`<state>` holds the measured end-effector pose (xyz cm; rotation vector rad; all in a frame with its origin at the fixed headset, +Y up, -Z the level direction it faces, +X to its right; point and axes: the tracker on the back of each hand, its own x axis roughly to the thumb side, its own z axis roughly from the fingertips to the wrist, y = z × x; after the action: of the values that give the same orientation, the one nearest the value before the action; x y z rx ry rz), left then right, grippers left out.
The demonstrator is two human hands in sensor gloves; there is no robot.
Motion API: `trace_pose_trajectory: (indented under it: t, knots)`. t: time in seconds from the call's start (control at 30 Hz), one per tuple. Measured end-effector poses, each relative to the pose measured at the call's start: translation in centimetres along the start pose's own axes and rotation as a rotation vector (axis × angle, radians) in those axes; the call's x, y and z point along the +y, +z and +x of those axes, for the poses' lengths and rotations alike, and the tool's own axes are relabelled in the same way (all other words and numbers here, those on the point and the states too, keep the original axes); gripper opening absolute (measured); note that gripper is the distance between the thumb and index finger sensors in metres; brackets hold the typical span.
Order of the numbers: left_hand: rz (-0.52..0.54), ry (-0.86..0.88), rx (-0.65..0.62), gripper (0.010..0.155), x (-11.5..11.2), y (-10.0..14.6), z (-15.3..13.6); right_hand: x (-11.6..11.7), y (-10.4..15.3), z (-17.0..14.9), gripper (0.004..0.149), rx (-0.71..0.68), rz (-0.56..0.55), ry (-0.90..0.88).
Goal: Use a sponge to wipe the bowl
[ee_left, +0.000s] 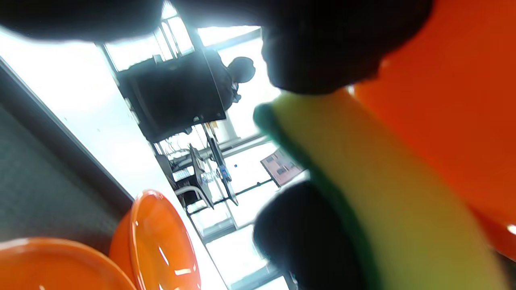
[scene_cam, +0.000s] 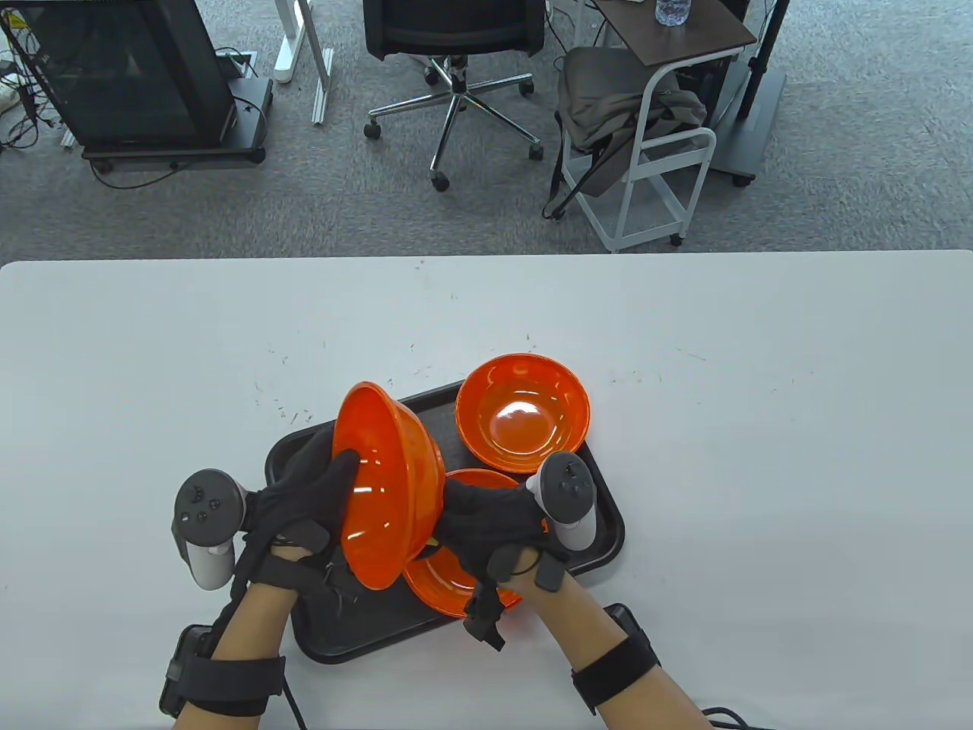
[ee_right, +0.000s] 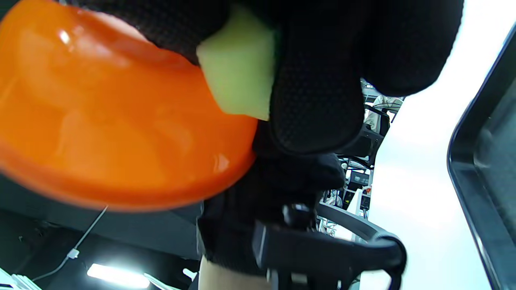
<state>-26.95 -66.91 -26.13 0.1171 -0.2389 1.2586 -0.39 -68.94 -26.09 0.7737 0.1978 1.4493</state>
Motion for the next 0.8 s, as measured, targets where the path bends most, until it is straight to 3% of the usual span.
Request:
trace_pose_trajectory:
  t: [0.2, 0.43, 0.6, 0.8]
  knots:
    - [0.143, -0.103, 0.036, 0.059, 2.3, 0.3, -0.1, 0.6, -0.1, 0.5, 0.053, -0.012, 0.004, 0.034]
    - [0.233, -0.176, 0.069, 0.058, 3.8, 0.6, -0.4, -0.1, 0.1, 1.0, 0.052, -0.052, -0.048, 0.057]
    - [0.239, -0.194, 0.098, 0.058, 4.4, 0.6, -0.8, -1.1, 0.3, 1.6, 0.051, -0.093, -0.123, 0.052]
    - [0.174, -0.189, 0.115, 0.058, 3.8, 0.5, -1.0, -2.2, 0.8, 1.8, 0.05, -0.133, -0.229, 0.052]
